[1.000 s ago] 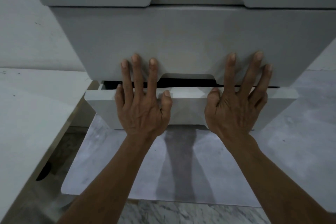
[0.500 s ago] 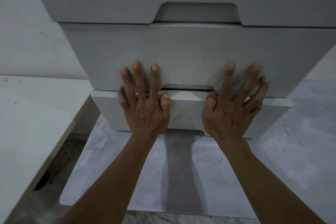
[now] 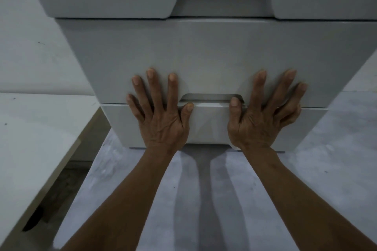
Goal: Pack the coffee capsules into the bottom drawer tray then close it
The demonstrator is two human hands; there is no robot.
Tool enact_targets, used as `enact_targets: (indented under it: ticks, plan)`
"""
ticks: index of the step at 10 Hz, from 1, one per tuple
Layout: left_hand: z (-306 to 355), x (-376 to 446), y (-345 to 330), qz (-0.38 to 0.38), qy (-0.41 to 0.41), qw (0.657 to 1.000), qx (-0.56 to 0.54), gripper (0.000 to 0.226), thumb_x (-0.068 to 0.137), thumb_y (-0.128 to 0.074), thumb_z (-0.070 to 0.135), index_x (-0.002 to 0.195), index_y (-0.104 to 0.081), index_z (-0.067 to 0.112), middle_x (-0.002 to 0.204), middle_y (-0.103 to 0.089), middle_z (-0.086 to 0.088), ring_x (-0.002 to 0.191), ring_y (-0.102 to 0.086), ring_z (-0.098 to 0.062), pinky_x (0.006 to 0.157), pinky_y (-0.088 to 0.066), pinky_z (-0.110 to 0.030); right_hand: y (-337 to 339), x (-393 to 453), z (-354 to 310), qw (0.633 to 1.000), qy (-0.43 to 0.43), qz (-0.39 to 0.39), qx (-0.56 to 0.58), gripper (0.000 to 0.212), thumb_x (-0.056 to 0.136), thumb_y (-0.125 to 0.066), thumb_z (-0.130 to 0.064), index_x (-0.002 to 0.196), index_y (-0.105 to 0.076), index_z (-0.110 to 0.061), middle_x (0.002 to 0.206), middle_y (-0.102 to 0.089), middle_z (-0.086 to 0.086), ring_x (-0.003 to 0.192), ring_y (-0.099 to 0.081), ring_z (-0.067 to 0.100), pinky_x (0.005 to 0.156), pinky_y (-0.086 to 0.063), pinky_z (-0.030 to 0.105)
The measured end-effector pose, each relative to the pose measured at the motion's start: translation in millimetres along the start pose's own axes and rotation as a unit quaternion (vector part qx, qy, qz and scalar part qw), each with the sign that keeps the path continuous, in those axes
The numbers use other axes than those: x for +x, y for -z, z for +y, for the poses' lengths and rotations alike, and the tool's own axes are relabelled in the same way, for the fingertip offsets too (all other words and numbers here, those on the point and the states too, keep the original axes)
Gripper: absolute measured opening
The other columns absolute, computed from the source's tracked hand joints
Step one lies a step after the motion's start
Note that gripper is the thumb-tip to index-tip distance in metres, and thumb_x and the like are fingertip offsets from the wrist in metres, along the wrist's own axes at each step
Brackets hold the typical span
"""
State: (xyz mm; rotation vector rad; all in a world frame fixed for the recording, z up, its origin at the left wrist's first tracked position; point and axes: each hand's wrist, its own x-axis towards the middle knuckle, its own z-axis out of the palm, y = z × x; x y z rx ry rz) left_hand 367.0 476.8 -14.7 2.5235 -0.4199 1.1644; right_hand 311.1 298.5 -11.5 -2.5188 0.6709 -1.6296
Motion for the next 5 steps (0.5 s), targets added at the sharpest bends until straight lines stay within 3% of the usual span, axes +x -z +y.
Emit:
enact_targets:
  ticks: [1,2,3,4,5]
  plan:
    - [2,-1,6,-0.02,0.001,1.0,0.01,0.073,0.096,-0.022,0.059,0.148,0.021,0.031,0.152,0.038,0.0,0.144,0.025,-0.03,0.118,0.007,-0.055,11,0,-2,0.999,-0.008,-0.05,-0.011,0.076,0.093,-0.036,-0.059,0.15,0.008,-0.035,0.157,-0.007,0.018,0.144,-0.005,0.045,0.113,-0.009,0.061]
    - [6,-2,19,-0.052,0.014,0.998,0.014,0.074,0.097,-0.028,0.058,0.15,0.015,0.03,0.155,0.033,-0.003,0.147,0.016,-0.033,0.119,0.002,-0.056,28,1,-5,0.994,-0.01,-0.105,-0.023,0.073,0.094,-0.035,-0.061,0.151,0.0,-0.033,0.159,-0.002,0.014,0.146,0.0,0.041,0.114,-0.012,0.059]
    - [17,-5,41,-0.082,0.024,0.996,-0.003,0.074,0.097,-0.034,0.057,0.153,0.003,0.026,0.162,0.012,-0.01,0.149,0.007,-0.035,0.119,-0.007,-0.056,54,0,-3,0.987,0.006,-0.157,-0.024,0.07,0.094,-0.034,-0.059,0.153,-0.007,-0.032,0.162,0.003,0.012,0.148,0.004,0.036,0.114,-0.017,0.057]
    - [27,-9,67,-0.128,0.042,0.991,-0.013,0.071,0.097,-0.031,0.057,0.155,-0.001,0.027,0.163,0.007,-0.006,0.15,0.007,-0.029,0.12,-0.01,-0.054,84,-2,-2,0.975,0.023,-0.219,-0.016,0.069,0.095,-0.034,-0.058,0.153,-0.003,-0.036,0.163,0.009,0.004,0.149,0.004,0.03,0.114,-0.021,0.057]
    - [36,-21,97,-0.183,0.032,0.982,-0.04,0.067,0.098,-0.024,0.058,0.154,0.003,0.031,0.163,0.009,0.0,0.15,0.009,-0.024,0.12,-0.01,-0.054,118,-15,1,0.955,0.012,-0.293,0.034,0.066,0.095,-0.028,-0.06,0.151,0.001,-0.041,0.163,0.003,0.0,0.149,-0.005,0.027,0.113,-0.025,0.059]
